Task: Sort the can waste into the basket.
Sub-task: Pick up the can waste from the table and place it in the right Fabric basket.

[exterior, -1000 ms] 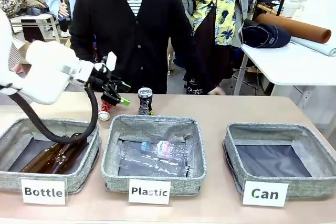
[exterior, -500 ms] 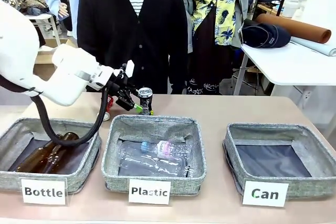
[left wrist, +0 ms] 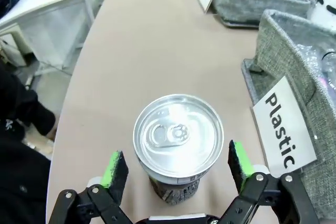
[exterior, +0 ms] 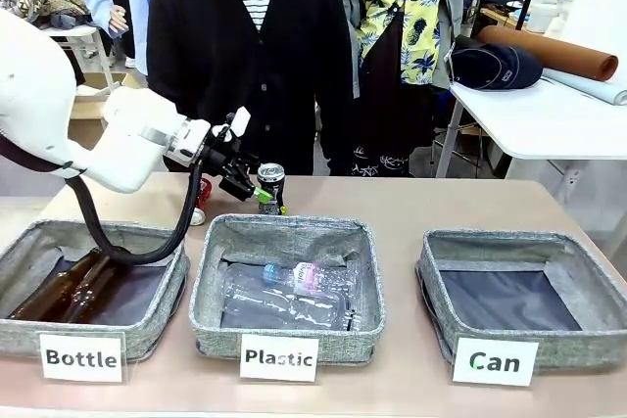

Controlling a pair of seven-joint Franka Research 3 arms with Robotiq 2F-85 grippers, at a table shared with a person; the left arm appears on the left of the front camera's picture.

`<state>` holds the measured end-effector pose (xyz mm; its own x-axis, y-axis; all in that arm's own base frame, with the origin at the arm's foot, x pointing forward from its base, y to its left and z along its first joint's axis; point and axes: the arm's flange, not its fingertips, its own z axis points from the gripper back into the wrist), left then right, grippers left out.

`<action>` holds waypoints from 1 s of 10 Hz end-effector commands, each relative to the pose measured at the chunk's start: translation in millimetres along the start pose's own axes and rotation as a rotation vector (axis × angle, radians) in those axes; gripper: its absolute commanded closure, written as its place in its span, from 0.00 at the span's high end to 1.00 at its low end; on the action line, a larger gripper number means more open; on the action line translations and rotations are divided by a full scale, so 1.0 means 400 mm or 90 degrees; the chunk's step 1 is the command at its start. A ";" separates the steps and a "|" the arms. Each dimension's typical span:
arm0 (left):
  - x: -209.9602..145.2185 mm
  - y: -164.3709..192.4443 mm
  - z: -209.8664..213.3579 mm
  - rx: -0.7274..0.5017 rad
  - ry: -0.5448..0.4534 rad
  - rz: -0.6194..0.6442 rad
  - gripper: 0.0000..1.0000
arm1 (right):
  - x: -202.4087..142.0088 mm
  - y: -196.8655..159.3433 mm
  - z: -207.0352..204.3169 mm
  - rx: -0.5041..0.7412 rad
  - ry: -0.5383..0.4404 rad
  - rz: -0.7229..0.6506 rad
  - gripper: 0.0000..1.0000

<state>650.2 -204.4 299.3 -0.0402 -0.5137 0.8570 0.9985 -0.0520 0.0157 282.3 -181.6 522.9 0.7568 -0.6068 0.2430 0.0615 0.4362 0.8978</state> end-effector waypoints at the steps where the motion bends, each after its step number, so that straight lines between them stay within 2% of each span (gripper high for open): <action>1: 0.007 0.013 -0.010 -0.019 -0.039 -0.023 0.76 | 0.007 0.000 -0.001 0.016 -0.007 0.015 1.00; 2: 0.006 0.010 -0.011 -0.030 -0.039 -0.024 0.40 | 0.007 0.000 -0.001 0.016 -0.007 0.015 1.00; 3: 0.006 0.007 -0.013 -0.032 -0.041 -0.027 0.16 | 0.007 0.000 -0.001 0.016 -0.007 0.015 1.00; 4: 0.005 0.004 -0.017 -0.034 -0.043 -0.027 0.00 | 0.007 0.000 -0.001 0.016 -0.007 0.015 1.00; 6: 0.003 0.005 -0.018 -0.033 -0.040 -0.027 0.00 | 0.007 0.000 -0.001 0.016 -0.007 0.015 1.00; 7: 0.005 0.002 -0.017 -0.033 -0.041 -0.027 0.04 | 0.007 0.000 -0.001 0.016 -0.007 0.015 1.00; 8: 0.005 -0.001 -0.013 -0.039 -0.044 -0.028 0.00 | 0.007 0.000 -0.001 0.016 -0.007 0.015 1.00; 10: 0.010 -0.013 0.024 -0.043 -0.069 -0.035 0.00 | 0.007 0.000 -0.001 0.016 -0.007 0.015 1.00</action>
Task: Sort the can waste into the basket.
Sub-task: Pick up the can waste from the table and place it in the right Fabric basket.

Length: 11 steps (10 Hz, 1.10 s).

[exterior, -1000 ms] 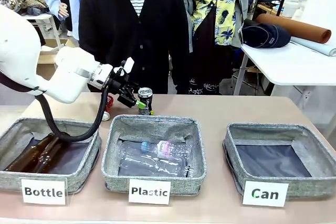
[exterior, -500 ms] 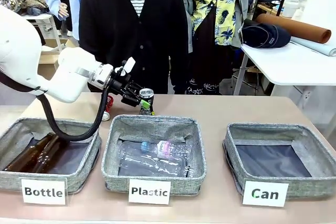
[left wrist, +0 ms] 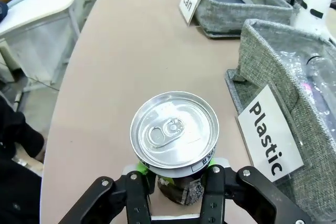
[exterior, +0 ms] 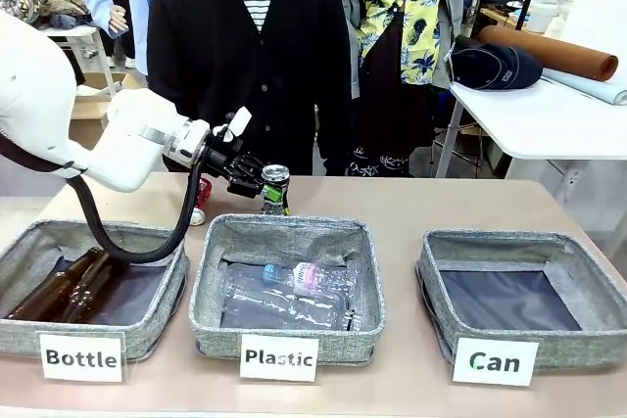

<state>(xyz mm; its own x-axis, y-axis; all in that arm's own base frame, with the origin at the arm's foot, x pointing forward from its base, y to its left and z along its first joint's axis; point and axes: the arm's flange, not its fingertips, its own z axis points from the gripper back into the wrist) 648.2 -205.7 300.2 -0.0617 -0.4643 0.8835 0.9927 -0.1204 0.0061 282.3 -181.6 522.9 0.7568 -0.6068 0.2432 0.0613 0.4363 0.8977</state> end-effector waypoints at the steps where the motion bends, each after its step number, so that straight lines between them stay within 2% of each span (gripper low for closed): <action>1: 0.028 -0.036 0.067 0.012 -0.046 -0.030 0.00 | 0.007 0.000 -0.001 0.016 -0.007 0.014 1.00; 2: 0.070 -0.067 0.135 0.043 -0.040 -0.042 0.00 | 0.007 0.000 -0.001 0.016 -0.007 0.014 1.00; 3: 0.128 -0.118 0.226 0.035 -0.034 -0.040 0.00 | 0.007 0.000 -0.001 0.016 -0.007 0.014 1.00; 4: 0.183 -0.210 0.321 -0.015 0.000 -0.036 0.00 | 0.007 0.000 -0.001 0.016 -0.007 0.014 1.00; 5: 0.210 -0.305 0.389 -0.027 0.007 -0.054 0.00 | 0.007 0.000 -0.001 0.016 -0.007 0.014 1.00; 6: 0.219 -0.397 0.446 -0.067 0.026 -0.077 0.00 | 0.007 0.000 -0.001 0.016 -0.007 0.014 1.00; 8: 0.178 -0.589 0.510 -0.025 0.031 -0.103 0.00 | 0.007 0.000 -0.001 0.016 -0.007 0.014 1.00; 9: 0.143 -0.642 0.516 0.039 0.035 -0.111 0.00 | 0.007 0.000 -0.001 0.016 -0.007 0.014 1.00; 10: 0.114 -0.633 0.519 0.087 0.022 -0.073 0.00 | 0.007 0.000 -0.001 0.016 -0.007 0.014 1.00; 11: 0.182 -0.597 0.539 -0.022 0.022 -0.090 0.00 | 0.007 0.000 -0.001 0.016 -0.007 0.014 1.00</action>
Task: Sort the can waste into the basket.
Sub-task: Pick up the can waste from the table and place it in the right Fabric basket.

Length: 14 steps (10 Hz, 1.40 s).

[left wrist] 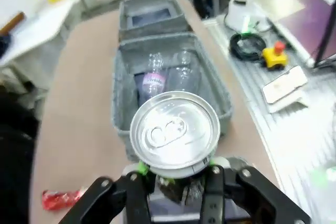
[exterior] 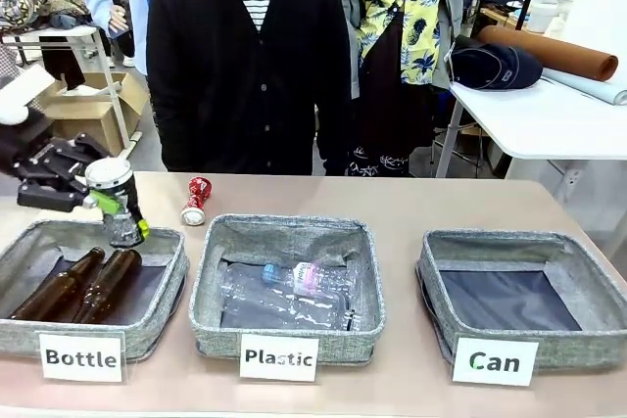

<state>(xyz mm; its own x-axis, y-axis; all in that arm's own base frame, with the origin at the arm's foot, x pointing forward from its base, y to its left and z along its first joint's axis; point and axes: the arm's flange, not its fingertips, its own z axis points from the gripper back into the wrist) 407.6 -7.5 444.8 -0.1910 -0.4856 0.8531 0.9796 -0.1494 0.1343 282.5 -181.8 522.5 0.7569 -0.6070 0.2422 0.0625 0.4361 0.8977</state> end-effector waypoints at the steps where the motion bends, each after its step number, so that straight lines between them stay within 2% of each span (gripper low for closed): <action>1: 0.048 0.064 -0.003 -0.044 -0.009 -0.010 0.00 | 0.006 0.001 -0.001 0.017 -0.007 0.015 1.00; 3: 0.048 0.064 -0.003 -0.044 -0.009 -0.010 0.00 | 0.006 0.001 -0.001 0.017 -0.007 0.015 1.00; 4: 0.033 0.038 -0.013 -0.024 -0.006 -0.013 0.40 | 0.000 0.000 0.000 0.000 0.000 0.000 1.00; 5: 0.189 0.085 -0.147 -0.053 -0.027 -0.111 0.40 | -0.030 0.095 0.062 -0.046 0.026 0.069 1.00; 6: 0.396 0.120 -0.278 -0.095 0.019 -0.220 0.40 | -0.059 0.153 0.122 -0.194 0.064 0.091 1.00; 7: 0.567 0.156 -0.383 -0.162 0.046 -0.292 0.40 | -0.074 0.166 0.183 -0.214 0.112 0.104 1.00; 8: 0.697 0.194 -0.496 -0.192 0.077 -0.313 0.40 | -0.081 0.148 0.245 -0.283 0.055 0.094 1.00; 9: 0.799 0.215 -0.621 -0.216 0.098 -0.318 0.40 | -0.092 0.116 0.300 -0.322 0.045 0.091 1.00; 10: 0.892 0.244 -0.750 -0.211 0.129 -0.330 0.40 | -0.112 0.081 0.344 -0.309 0.035 0.076 1.00; 11: 0.948 0.263 -0.875 -0.216 0.156 -0.327 0.40 | -0.120 0.042 0.364 -0.295 0.060 0.089 1.00; 12: 0.983 0.271 -1.005 -0.234 0.176 -0.328 0.40 | -0.118 0.006 0.376 -0.288 0.031 0.069 1.00; 13: 0.997 0.276 -1.122 -0.270 0.194 -0.313 0.40 | -0.123 0.081 0.366 -0.319 0.033 0.079 1.00; 14: 1.000 0.267 -1.222 -0.268 0.254 -0.297 0.40 | -0.123 0.081 0.366 -0.319 0.033 0.079 1.00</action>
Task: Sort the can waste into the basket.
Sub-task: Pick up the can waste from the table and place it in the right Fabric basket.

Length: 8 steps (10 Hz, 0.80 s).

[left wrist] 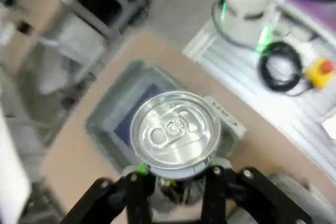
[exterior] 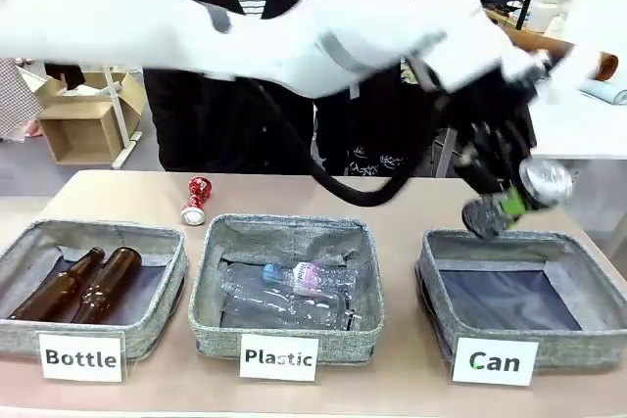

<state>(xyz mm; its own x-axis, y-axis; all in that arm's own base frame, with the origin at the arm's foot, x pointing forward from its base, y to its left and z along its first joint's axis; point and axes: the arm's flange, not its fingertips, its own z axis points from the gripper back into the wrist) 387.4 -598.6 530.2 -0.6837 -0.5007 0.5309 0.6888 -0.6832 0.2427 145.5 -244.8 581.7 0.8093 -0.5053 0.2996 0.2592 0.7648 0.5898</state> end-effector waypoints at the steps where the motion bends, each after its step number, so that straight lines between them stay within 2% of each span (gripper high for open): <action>1: 0.072 0.121 -0.061 -0.065 0.061 0.032 0.40 | 0.010 0.040 0.004 -0.012 -0.002 0.004 1.00; 3: 0.095 0.139 -0.140 -0.042 0.114 0.032 0.40 | 0.010 0.040 0.004 -0.012 -0.002 0.004 1.00; 4: 0.089 0.145 -0.147 -0.019 0.137 0.040 0.40 | 0.010 0.040 0.004 -0.012 -0.002 0.004 1.00; 7: 0.073 0.142 -0.149 -0.028 0.154 0.050 0.40 | 0.010 0.040 0.004 -0.012 -0.002 0.004 1.00; 8: 0.064 0.142 -0.146 -0.023 0.165 0.044 0.96 | 0.010 0.040 0.004 -0.012 -0.002 0.004 1.00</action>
<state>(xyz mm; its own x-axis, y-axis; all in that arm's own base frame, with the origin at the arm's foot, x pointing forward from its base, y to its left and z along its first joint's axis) 387.2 -667.0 502.1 -0.6771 -0.6435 0.3568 0.7259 -0.6637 0.1805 150.1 -235.6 589.4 0.8158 -0.4886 0.3094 0.2520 0.7819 0.5703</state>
